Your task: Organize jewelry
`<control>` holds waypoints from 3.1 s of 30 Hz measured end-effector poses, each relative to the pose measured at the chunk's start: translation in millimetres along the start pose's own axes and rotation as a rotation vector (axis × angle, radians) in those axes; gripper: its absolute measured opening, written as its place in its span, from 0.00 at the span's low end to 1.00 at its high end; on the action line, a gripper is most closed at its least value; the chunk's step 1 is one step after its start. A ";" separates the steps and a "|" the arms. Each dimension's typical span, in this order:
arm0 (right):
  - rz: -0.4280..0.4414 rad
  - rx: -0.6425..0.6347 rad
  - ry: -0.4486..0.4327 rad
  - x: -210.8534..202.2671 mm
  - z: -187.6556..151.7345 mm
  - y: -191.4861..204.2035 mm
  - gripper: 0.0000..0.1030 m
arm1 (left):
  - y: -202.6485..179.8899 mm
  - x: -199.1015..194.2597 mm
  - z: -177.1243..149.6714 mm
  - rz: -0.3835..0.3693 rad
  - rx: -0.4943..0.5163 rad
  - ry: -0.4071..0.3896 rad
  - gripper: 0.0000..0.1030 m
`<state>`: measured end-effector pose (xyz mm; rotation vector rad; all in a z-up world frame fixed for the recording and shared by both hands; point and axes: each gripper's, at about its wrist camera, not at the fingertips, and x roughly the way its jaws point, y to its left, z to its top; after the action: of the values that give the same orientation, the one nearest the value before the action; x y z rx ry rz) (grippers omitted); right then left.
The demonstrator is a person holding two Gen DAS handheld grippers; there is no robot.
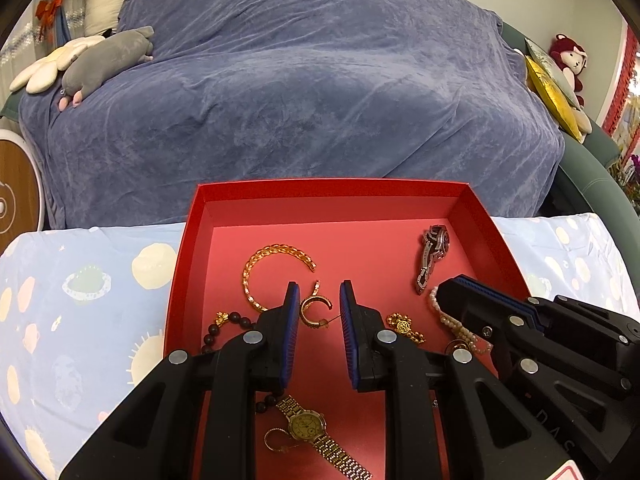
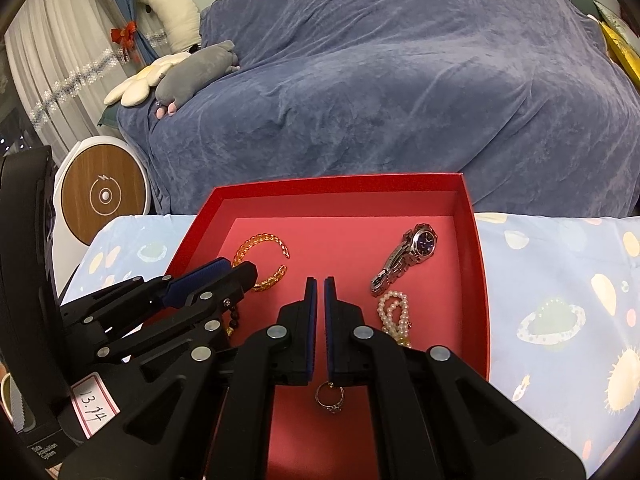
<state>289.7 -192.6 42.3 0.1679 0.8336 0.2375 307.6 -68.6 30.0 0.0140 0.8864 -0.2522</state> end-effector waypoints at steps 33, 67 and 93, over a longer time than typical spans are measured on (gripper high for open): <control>-0.142 0.053 -0.101 -143.9 -95.0 2.1 0.67 | -37.8 -124.7 -74.9 0.164 -0.015 -0.066 0.63; -0.225 -0.015 -0.015 -103.1 -132.9 16.1 0.87 | -5.2 -89.2 -137.3 0.211 -0.074 0.114 0.71; -0.229 -0.044 -0.026 -107.1 -136.4 22.2 0.90 | -5.8 -98.9 -138.2 0.243 -0.064 0.084 0.71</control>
<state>115.1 -193.1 33.6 0.0340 0.8138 0.0384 140.9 -37.3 18.9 0.0728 0.9661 0.0038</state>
